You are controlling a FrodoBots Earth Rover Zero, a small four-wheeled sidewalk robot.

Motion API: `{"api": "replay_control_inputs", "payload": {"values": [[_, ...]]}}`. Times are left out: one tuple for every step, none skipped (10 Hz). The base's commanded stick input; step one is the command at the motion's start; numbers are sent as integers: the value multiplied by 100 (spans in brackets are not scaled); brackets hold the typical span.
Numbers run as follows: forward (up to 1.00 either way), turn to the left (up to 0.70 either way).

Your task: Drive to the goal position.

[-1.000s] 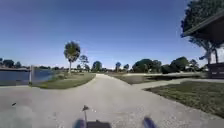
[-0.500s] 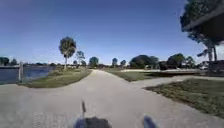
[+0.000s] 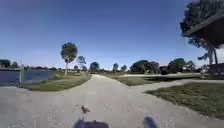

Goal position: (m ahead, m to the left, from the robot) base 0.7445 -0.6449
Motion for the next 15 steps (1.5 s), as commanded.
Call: {"api": "replay_control_inputs", "payload": {"values": [[85,34],[85,31],[85,3],[85,0],[85,0],[85,0],[85,0],[85,0],[85,0],[85,3],[85,13],[85,22],[85,32],[72,29],[56,22]]}}
